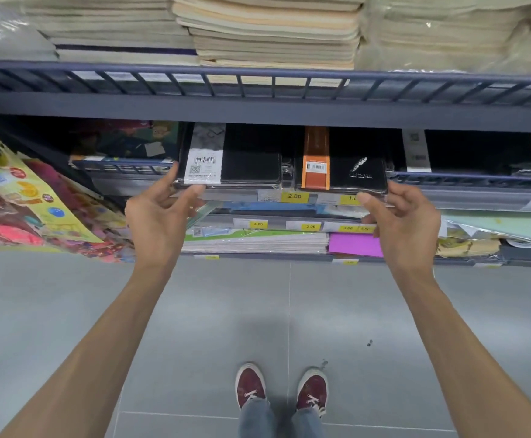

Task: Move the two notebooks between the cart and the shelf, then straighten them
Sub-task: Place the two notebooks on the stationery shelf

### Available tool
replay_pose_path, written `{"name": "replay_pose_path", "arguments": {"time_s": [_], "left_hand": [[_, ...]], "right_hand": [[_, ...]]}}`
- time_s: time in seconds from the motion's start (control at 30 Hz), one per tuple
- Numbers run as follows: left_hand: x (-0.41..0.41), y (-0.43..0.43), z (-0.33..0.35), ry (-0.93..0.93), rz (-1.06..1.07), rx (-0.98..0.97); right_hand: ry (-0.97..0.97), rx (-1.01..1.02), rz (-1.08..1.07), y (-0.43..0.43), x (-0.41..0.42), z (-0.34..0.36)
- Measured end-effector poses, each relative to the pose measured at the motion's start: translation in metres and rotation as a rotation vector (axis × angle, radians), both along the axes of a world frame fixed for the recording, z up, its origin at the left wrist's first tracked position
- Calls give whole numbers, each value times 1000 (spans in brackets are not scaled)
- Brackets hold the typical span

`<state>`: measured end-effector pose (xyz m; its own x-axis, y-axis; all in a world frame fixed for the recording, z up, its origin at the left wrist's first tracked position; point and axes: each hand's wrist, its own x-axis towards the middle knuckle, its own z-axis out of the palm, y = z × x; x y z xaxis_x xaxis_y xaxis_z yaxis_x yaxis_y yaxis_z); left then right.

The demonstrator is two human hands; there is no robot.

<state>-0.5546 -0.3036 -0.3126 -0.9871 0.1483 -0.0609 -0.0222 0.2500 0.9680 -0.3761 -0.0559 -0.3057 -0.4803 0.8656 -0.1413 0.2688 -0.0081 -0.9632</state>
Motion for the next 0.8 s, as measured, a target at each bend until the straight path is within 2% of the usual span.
{"name": "replay_pose_path", "arguments": {"time_s": [0.4, 0.63, 0.8], "left_hand": [[-23, 10, -2, 46, -29, -138], [-27, 20, -1, 45, 8, -129], [-30, 25, -1, 69, 28, -163]], "right_hand": [[36, 27, -25, 12, -19, -7], [98, 37, -31, 22, -26, -10], [73, 68, -31, 23, -30, -12]]}}
